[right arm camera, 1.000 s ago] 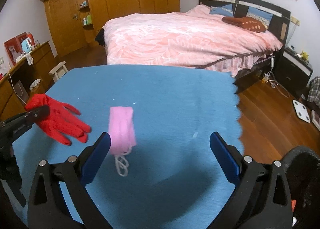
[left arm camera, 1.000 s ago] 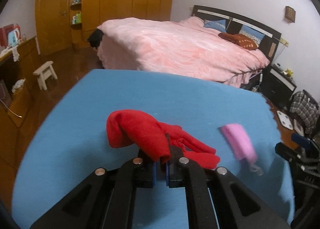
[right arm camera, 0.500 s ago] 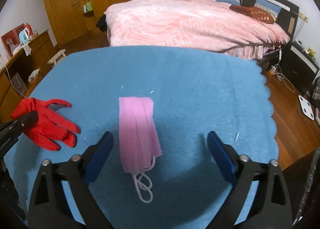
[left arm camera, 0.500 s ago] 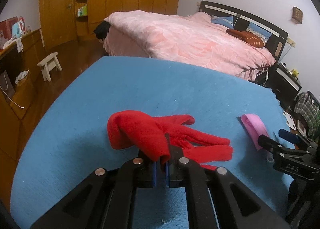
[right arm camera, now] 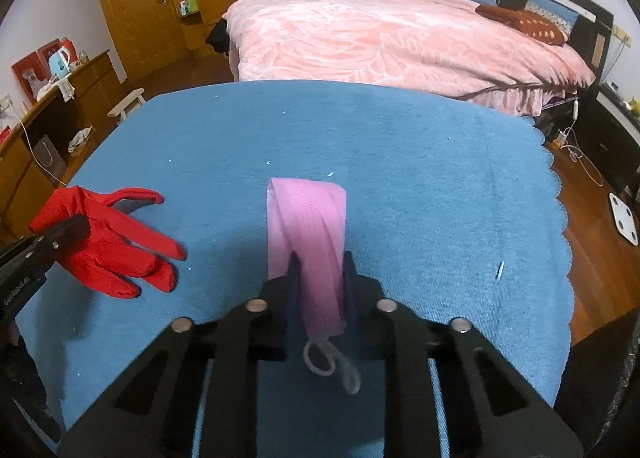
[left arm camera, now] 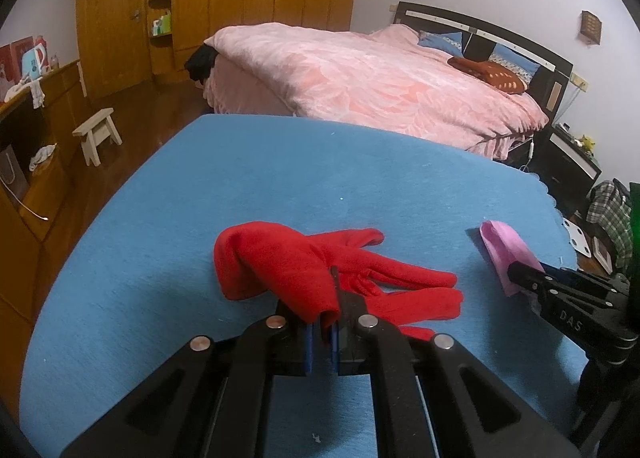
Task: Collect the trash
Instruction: 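Grasp the red glove with the left gripper while the right gripper grasps the pink mask, then carry the red glove and pink mask over the bin and release both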
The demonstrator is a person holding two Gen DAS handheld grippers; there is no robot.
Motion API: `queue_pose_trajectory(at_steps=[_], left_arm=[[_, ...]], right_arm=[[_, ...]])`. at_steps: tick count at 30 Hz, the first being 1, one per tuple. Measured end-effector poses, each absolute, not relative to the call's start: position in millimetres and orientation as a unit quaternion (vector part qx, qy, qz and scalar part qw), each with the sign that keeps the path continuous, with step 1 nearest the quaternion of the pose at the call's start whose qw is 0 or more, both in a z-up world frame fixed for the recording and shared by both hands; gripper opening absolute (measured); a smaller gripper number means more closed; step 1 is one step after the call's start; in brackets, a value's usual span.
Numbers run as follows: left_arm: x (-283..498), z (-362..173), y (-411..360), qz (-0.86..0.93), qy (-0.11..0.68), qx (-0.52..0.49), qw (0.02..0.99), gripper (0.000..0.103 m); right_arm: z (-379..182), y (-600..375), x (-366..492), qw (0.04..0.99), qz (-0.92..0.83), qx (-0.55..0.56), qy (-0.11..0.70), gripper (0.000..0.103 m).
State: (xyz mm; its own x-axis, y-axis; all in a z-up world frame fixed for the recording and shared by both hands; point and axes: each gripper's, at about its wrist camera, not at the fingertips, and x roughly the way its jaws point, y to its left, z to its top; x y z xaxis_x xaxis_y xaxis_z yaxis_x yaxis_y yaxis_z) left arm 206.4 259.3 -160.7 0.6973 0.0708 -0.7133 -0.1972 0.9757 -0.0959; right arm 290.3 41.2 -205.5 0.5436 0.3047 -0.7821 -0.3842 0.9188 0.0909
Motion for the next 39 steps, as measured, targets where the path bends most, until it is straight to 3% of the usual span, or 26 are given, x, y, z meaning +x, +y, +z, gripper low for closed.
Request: queue_pose_trajectory(at_steps=[39], left_arm=[[123, -38, 125, -0.054, 0.31, -0.059, 0.947, 0.006]], right_arm=[[-82, -83, 156, 0.906, 0.213, 0.009, 0.365, 0.014]])
